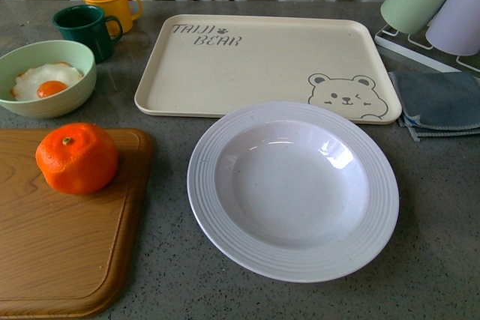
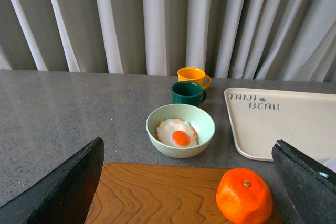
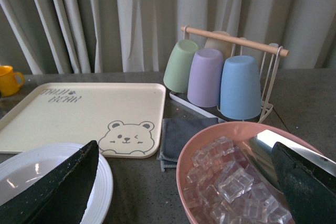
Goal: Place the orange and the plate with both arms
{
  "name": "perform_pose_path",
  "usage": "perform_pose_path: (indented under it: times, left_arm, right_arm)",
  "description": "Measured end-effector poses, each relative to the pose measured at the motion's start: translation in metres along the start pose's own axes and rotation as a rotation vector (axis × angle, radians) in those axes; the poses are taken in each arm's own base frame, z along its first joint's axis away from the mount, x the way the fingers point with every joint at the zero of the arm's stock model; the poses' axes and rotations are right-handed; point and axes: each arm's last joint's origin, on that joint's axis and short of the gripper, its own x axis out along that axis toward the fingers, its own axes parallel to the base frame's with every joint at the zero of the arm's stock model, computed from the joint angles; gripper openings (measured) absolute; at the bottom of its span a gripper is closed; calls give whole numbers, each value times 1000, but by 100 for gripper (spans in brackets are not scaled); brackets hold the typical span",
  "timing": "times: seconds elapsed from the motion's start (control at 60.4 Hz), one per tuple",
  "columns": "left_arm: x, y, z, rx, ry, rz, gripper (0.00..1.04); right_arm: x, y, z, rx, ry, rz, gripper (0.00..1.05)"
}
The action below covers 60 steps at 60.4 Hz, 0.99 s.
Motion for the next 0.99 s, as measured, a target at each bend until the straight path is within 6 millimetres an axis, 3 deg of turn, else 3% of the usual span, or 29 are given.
perform_pose_path:
  times: [0.762, 0.895, 0.994]
  left_arm:
    - [0, 0, 0, 1, 3, -6, 96]
    - [8, -9, -4, -26, 424, -254, 96]
    - [23, -20, -9, 0, 481, -312, 96]
  right_arm:
    - [0, 0, 0, 0, 0, 0, 96]
    - [0, 0, 0, 0, 0, 1, 96]
    - [0, 0, 0, 0, 0, 0, 96]
